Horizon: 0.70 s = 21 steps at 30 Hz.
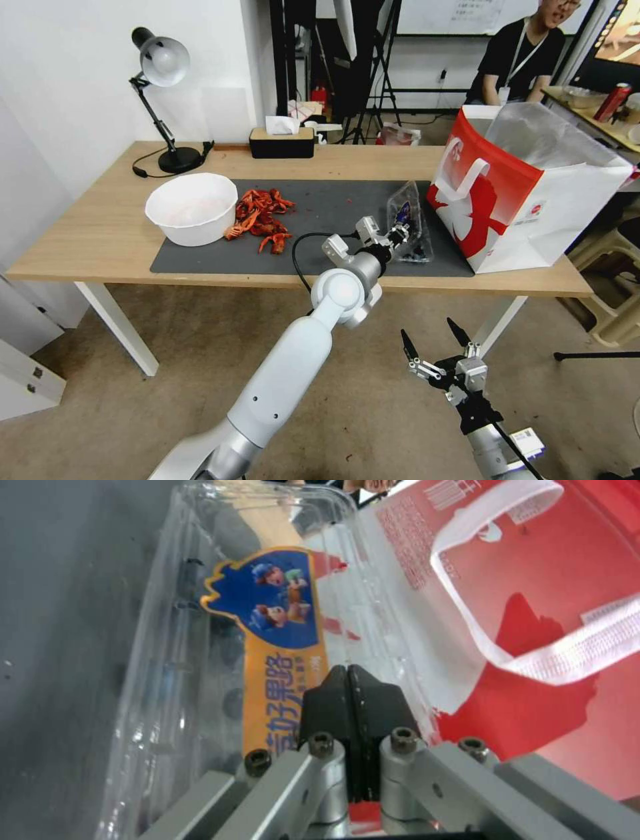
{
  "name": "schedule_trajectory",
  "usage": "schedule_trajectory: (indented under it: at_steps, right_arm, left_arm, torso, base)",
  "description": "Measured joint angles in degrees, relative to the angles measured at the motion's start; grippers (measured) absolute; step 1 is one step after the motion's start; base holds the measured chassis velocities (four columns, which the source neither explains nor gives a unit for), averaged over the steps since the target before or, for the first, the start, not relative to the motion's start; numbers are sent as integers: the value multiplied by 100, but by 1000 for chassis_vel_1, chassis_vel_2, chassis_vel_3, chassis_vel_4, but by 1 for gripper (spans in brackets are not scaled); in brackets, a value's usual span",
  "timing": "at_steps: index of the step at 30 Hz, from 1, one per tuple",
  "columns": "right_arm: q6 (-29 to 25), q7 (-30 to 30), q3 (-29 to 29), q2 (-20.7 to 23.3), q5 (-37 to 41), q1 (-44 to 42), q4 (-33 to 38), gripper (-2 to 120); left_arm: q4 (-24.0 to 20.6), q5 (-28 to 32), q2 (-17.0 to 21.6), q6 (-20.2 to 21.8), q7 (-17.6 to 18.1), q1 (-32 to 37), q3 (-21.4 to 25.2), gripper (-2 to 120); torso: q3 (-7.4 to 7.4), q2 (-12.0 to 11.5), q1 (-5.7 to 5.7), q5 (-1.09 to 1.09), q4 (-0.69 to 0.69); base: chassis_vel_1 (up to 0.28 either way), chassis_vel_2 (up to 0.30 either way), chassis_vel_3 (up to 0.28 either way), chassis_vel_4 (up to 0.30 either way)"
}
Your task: Close the takeout container lid, then place the container into the takeout bag.
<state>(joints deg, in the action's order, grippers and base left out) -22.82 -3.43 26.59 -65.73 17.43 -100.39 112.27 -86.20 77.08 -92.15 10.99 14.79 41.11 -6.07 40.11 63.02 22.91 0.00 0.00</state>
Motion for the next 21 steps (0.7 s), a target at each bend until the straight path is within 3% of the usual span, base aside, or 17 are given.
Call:
schedule_trajectory:
  at_steps: [6,21]
  right_arm:
    - [-3,-2,6,0,6,-20,-2,100]
    - [42,-11,19,9,79,14,53,100]
  left_arm:
    - [-20,-152,0,81,85,2,-105,0]
    - [-92,-1111,1,461,737,-38,-499,0]
  torso:
    - [0,0,0,0,0]
    - [0,0,0,0,0]
  base:
    - [0,0,0,0]
    - [0,0,0,0]
